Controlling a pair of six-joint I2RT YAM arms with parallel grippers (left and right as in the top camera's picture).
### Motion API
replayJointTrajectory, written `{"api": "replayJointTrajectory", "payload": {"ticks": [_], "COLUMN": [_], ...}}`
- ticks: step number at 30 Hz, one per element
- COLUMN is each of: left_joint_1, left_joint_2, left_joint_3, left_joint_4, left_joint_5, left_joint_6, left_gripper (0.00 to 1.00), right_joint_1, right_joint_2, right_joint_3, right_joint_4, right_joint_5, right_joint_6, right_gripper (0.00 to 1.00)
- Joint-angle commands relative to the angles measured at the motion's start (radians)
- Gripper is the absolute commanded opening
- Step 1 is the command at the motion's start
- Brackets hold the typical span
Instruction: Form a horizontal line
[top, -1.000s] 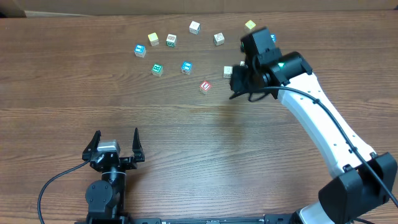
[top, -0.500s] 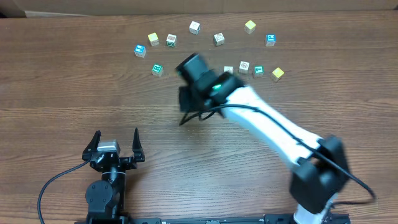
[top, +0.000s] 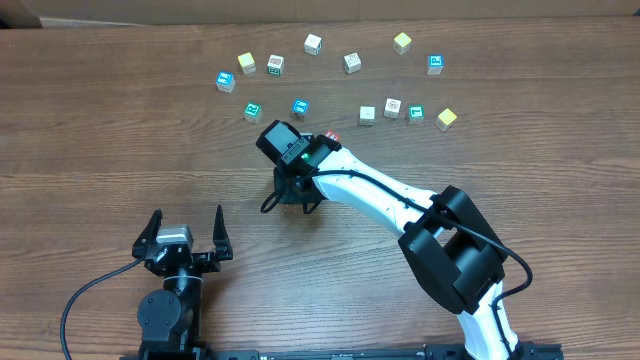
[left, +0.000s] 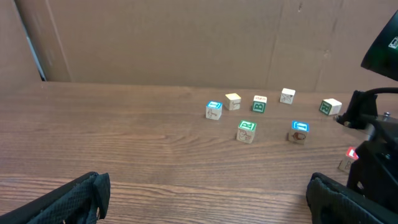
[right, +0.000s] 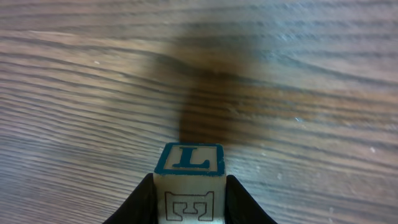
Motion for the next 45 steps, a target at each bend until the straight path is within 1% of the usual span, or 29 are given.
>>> {"api": "replayJointTrajectory", "payload": {"ticks": [1, 3, 10, 11, 12, 13, 14, 15, 20, 21, 22, 23, 24, 26, 27, 30, 33, 41, 44, 45], "left_joint_1": [-0.008, -0.008, -0.008, -0.008, -0.008, -0.008, -0.008, -0.008, -0.008, -0.008, -0.008, -0.008, -0.008, -0.008, -0.008, -0.008, -0.008, -0.008, -0.008, -0.008], "left_joint_2": [-0.011, -0.010, -0.010, -0.010, -0.010, -0.010, -0.010, -0.010, -0.010, -0.010, -0.010, -0.010, -0.010, -0.010, -0.010, -0.010, -0.010, -0.010, -0.010, -0.010], "left_joint_3": [-0.002, -0.002, -0.002, -0.002, -0.002, -0.002, -0.002, -0.002, -0.002, -0.002, -0.002, -0.003, -0.002, -0.002, -0.002, -0.002, -0.002, -0.003, -0.002, -0.002], "left_joint_4": [-0.001, -0.001, -0.001, -0.001, -0.001, -0.001, -0.001, -0.001, -0.001, -0.001, -0.001, -0.001, -0.001, -0.001, -0.001, -0.001, -0.001, -0.001, -0.001, -0.001], "left_joint_5": [-0.002, -0.002, -0.002, -0.002, -0.002, -0.002, -0.002, -0.002, -0.002, -0.002, -0.002, -0.002, -0.002, -0.002, -0.002, -0.002, -0.002, -0.002, -0.002, -0.002], "left_joint_6": [0.023, 0.023, 0.023, 0.023, 0.023, 0.023, 0.023, 0.023, 0.023, 0.023, 0.023, 0.023, 0.023, 0.023, 0.023, 0.023, 0.023, 0.023, 0.023, 0.023], "left_gripper": [1.00, 0.99, 0.99, 0.99, 0.99, 0.99, 1.00, 1.00, 1.00, 1.00, 0.99, 1.00, 1.00, 1.00, 1.00, 1.00, 1.00, 1.00, 1.00, 1.00], "right_joint_1": [-0.003, -0.003, -0.003, -0.003, -0.003, -0.003, -0.003, -0.003, -0.003, -0.002, -0.001, 0.000, 0.001, 0.005, 0.007, 0.014, 0.016, 0.015, 0.015, 0.015], "right_joint_2": [0.006, 0.006, 0.006, 0.006, 0.006, 0.006, 0.006, 0.006, 0.006, 0.006, 0.006, 0.006, 0.006, 0.009, 0.011, 0.016, 0.016, 0.016, 0.016, 0.016], "right_joint_3": [0.013, 0.013, 0.013, 0.013, 0.013, 0.013, 0.013, 0.013, 0.013, 0.012, 0.012, 0.012, 0.012, 0.012, 0.012, 0.012, 0.011, -0.029, -0.029, -0.029], "right_joint_4": [-0.006, -0.008, -0.015, -0.015, -0.014, -0.014, -0.014, -0.014, -0.014, -0.014, -0.014, -0.014, -0.014, -0.013, -0.013, -0.012, -0.003, 0.063, 0.064, 0.064], "right_joint_5": [0.018, 0.017, 0.017, 0.016, 0.014, 0.014, 0.013, 0.013, 0.006, 0.006, 0.006, 0.006, 0.006, 0.006, 0.006, 0.007, 0.006, 0.006, 0.006, 0.006], "right_joint_6": [0.015, 0.015, 0.014, 0.015, 0.015, 0.015, 0.015, 0.015, 0.015, 0.015, 0.015, 0.015, 0.016, 0.016, 0.016, 0.015, 0.015, 0.015, 0.015, 0.015], "right_gripper": [0.31, 0.32, 0.32, 0.35, 0.44, 0.65, 0.91, 1.00, 1.00, 0.95, 0.86, 0.73, 0.64, 0.54, 0.51, 0.49, 0.43, 0.42, 0.32, 0.31]}}
